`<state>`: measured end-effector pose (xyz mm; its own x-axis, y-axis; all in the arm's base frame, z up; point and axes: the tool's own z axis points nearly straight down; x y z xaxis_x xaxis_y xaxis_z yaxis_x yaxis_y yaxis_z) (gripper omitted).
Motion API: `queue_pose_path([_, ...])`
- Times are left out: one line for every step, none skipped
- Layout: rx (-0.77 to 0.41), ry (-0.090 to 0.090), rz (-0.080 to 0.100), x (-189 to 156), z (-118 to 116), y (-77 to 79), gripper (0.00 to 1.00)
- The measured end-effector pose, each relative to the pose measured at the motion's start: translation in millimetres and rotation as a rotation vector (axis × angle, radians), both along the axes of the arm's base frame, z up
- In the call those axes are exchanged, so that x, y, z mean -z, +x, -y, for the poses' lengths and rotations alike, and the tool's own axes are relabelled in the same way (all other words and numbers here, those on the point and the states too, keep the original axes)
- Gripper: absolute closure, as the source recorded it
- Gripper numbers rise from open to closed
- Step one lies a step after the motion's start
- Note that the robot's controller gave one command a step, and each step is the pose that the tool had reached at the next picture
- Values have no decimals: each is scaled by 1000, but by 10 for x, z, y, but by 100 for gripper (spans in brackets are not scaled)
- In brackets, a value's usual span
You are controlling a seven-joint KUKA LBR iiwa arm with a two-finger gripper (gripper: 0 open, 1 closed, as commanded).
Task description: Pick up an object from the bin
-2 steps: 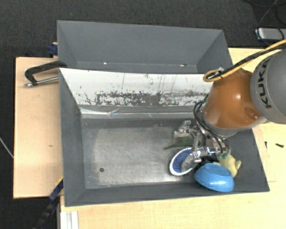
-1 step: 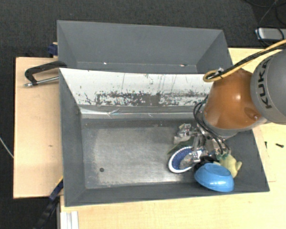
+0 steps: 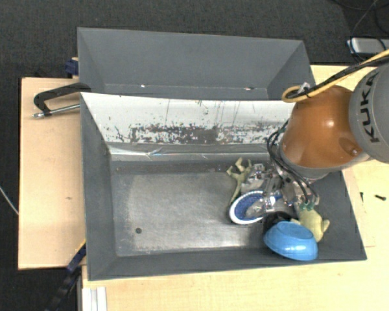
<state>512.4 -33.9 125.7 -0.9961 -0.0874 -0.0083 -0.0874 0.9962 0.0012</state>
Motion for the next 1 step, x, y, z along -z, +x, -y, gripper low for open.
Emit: queue_pose_path([-1, 0, 1, -130, -15, 17, 100])
